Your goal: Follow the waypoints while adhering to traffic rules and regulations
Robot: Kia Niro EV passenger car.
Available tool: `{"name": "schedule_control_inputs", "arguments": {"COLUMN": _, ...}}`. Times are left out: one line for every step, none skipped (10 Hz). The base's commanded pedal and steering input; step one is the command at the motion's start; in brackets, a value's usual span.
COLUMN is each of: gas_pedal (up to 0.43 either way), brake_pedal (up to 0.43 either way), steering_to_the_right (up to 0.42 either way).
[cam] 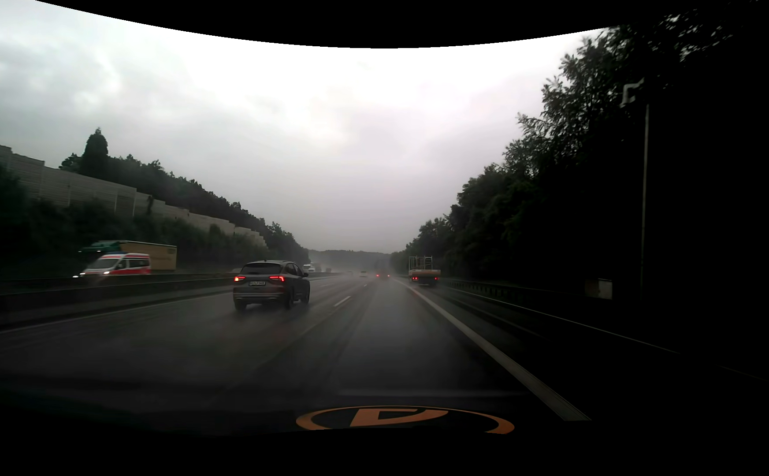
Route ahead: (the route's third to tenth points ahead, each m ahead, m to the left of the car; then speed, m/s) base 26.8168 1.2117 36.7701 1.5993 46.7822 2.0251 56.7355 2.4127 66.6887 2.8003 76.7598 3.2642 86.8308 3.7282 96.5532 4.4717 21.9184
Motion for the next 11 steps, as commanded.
{"name": "schedule_control_inputs", "arguments": {"gas_pedal": 0.028, "brake_pedal": 0.000, "steering_to_the_right": -0.001}}
{"name": "schedule_control_inputs", "arguments": {"gas_pedal": 0.039, "brake_pedal": 0.000, "steering_to_the_right": -0.001}}
{"name": "schedule_control_inputs", "arguments": {"gas_pedal": 0.047, "brake_pedal": 0.000, "steering_to_the_right": -0.001}}
{"name": "schedule_control_inputs", "arguments": {"gas_pedal": 0.047, "brake_pedal": 0.000, "steering_to_the_right": -0.003}}
{"name": "schedule_control_inputs", "arguments": {"gas_pedal": 0.047, "brake_pedal": 0.000, "steering_to_the_right": -0.004}}
{"name": "schedule_control_inputs", "arguments": {"gas_pedal": 0.047, "brake_pedal": 0.000, "steering_to_the_right": -0.004}}
{"name": "schedule_control_inputs", "arguments": {"gas_pedal": 0.047, "brake_pedal": 0.000, "steering_to_the_right": -0.004}}
{"name": "schedule_control_inputs", "arguments": {"gas_pedal": 0.047, "brake_pedal": 0.000, "steering_to_the_right": -0.004}}
{"name": "schedule_control_inputs", "arguments": {"gas_pedal": 0.047, "brake_pedal": 0.000, "steering_to_the_right": -0.004}}
{"name": "schedule_control_inputs", "arguments": {"gas_pedal": 0.047, "brake_pedal": 0.000, "steering_to_the_right": -0.004}}
{"name": "schedule_control_inputs", "arguments": {"gas_pedal": 0.047, "brake_pedal": 0.000, "steering_to_the_right": -0.004}}
